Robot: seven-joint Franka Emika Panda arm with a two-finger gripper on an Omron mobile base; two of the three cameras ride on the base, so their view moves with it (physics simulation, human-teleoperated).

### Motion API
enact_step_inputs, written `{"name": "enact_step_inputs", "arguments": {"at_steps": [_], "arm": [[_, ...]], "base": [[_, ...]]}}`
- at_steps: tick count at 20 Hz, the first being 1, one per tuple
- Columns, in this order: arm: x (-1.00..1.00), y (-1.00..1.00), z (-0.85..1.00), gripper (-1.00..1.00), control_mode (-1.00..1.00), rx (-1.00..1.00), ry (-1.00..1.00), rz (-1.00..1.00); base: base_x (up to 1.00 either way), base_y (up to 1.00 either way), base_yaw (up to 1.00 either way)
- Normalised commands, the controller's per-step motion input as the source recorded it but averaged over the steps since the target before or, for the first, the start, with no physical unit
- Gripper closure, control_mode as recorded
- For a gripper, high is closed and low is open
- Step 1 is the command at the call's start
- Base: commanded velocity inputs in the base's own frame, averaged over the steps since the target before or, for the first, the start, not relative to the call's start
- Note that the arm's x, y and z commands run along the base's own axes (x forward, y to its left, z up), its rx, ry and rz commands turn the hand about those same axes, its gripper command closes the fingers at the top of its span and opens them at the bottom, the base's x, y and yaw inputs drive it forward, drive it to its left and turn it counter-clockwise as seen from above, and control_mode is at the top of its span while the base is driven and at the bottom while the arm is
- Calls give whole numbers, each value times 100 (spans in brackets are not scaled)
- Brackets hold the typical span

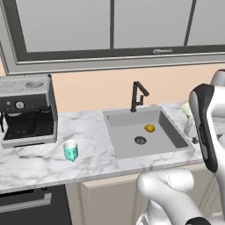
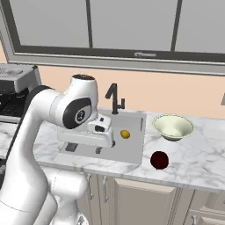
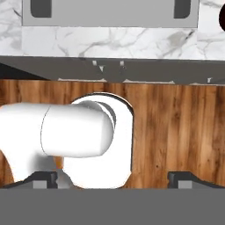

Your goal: Clear the mugs and bowl far away from the sink.

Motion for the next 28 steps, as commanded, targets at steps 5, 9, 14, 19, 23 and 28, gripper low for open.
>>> {"name": "enact_step_inputs", "arguments": {"at_steps": [5,9,14,19,23,28], "arm": [[0,-71,-17,-100,-100,0,7,7],[13,-69,-23,-100,-100,0,8,9],[3,-63,-22,-100,-100,0,6,6],[9,-65,-30,-100,-100,0,9,2],[20,-53,-24,-100,-100,0,7,0],[32,-22,-5,-100,-100,0,0,5]], "base": [[0,0,0],[0,0,0],[0,0,0],[0,0,0],[0,0,0],[0,0,0]]}}
